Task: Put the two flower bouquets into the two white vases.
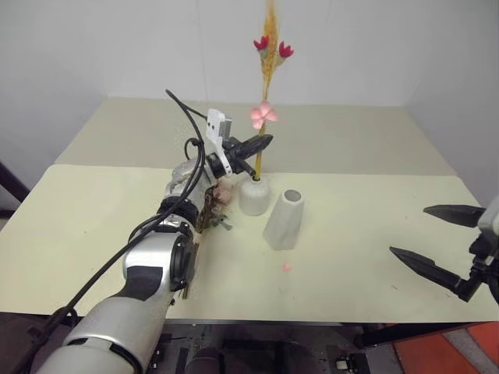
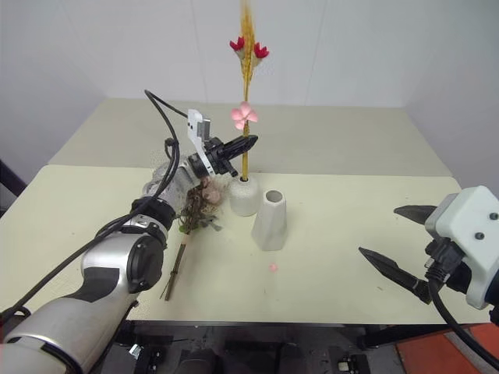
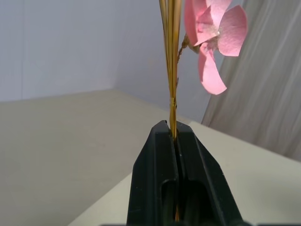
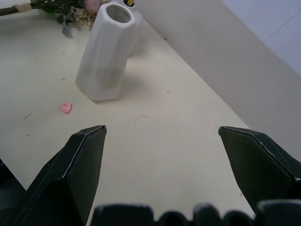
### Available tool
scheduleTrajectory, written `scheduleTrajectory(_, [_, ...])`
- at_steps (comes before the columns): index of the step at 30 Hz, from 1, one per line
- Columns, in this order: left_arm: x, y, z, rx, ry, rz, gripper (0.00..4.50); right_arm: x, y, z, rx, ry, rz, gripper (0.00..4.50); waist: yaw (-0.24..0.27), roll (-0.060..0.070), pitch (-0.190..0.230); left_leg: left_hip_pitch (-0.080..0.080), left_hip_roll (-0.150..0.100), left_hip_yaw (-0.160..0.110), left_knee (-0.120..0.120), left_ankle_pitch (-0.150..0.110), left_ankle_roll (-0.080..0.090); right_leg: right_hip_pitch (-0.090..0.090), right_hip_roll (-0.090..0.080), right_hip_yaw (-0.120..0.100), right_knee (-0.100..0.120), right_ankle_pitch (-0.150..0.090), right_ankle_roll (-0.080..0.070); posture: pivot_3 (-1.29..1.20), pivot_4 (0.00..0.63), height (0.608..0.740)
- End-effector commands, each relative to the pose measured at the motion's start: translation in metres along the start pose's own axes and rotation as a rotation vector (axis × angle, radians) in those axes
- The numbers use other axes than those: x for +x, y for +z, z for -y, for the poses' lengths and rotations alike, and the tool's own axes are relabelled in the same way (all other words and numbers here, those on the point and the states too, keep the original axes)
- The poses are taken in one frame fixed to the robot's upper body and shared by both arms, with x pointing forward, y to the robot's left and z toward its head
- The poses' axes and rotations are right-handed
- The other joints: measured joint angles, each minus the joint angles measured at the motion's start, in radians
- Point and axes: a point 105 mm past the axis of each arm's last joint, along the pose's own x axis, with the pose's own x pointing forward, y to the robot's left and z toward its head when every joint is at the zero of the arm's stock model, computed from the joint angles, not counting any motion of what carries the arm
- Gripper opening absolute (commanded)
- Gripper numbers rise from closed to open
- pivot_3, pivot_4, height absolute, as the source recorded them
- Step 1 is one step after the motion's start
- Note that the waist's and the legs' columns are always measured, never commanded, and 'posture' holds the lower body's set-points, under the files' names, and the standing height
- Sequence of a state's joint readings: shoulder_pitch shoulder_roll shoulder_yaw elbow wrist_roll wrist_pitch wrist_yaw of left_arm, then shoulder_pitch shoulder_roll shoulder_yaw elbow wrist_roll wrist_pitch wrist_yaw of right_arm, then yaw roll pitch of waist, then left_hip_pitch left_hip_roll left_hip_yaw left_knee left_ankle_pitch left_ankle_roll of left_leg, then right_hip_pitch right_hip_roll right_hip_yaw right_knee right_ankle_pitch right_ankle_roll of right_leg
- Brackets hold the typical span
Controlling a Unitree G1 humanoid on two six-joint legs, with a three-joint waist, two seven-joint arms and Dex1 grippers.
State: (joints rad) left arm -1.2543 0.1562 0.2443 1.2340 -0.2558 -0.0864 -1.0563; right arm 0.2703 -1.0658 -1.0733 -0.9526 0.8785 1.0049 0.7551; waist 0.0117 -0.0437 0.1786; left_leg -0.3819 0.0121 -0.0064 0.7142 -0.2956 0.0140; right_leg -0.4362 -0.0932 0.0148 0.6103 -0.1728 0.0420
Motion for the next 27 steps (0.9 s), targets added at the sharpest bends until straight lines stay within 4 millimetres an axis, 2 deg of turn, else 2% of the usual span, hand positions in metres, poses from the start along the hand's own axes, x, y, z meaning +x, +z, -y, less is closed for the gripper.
scheduleTrajectory(1, [0.002,0.006,0.006,0.065,-0.049,0.007,0.03,-0.002,0.006,0.004,-0.032,-0.033,0.026,4.5,0.0,0.0,0.0,0.0,0.0,0.0,0.0,0.0,0.0,0.0,0.0,0.0,0.0,0.0,0.0,0.0,0.15,0.74])
scheduleTrajectory(5, [-0.001,0.006,0.007,0.082,-0.072,-0.001,0.95,-0.002,0.004,0.003,-0.03,-0.033,0.024,4.5,0.0,0.0,0.0,0.0,0.0,0.0,0.0,0.0,0.0,0.0,0.0,0.0,0.0,0.0,0.0,0.0,0.15,0.74])
scheduleTrajectory(13, [-0.019,0.005,0.002,0.161,-0.092,-0.046,3.51,0.002,0.001,0.0,-0.025,-0.028,0.015,4.5,-0.001,0.0,0.0,0.0,0.0,0.0,0.0,0.0,0.0,0.0,0.0,0.0,0.0,0.0,0.0,0.0,0.15,0.74])
scheduleTrajectory(17, [-0.032,0.021,-0.004,0.216,-0.048,-0.036,3.51,0.002,0.0,-0.001,-0.021,-0.027,0.014,4.5,-0.003,0.0,0.0,0.001,0.0,0.0,0.0,0.0,0.0,0.0,0.0,0.001,0.0,0.0,0.0,0.0,0.15,0.74])
scheduleTrajectory(19, [-0.034,0.058,0.0,0.192,0.026,0.055,3.51,0.003,0.0,-0.002,-0.011,-0.014,0.015,4.5,-0.001,0.0,0.0,0.0,0.0,0.0,0.0,0.0,0.0,0.0,0.0,0.001,0.001,0.0,0.0,0.0,0.15,0.74])
scheduleTrajectory(21, [-0.041,0.078,0.011,0.182,0.091,0.031,3.51,0.004,0.0,-0.003,-0.002,0.001,0.019,4.5,-0.001,0.0,0.0,-0.001,0.001,-0.001,0.0,0.0,0.0,0.0,0.0,0.0,0.002,0.0,0.0,0.0,0.15,0.74])
scheduleTrajectory(23, [-0.051,0.082,0.026,0.199,0.188,-0.107,3.51,0.007,0.001,-0.003,0.01,0.024,0.033,4.5,-0.002,0.0,0.0,-0.002,0.001,-0.002,0.0,0.0,0.0,-0.001,0.0,0.0,0.002,0.001,0.001,0.0,0.15,0.74])
scheduleTrajectory(27, [-0.072,0.067,0.051,0.179,0.353,-0.448,3.51,0.018,0.001,-0.001,0.013,0.067,0.045,4.5,-0.004,0.001,-0.001,0.002,0.001,-0.001,0.0,0.0,0.0,0.001,0.0,0.002,0.001,0.0,0.001,0.0,0.15,0.74])
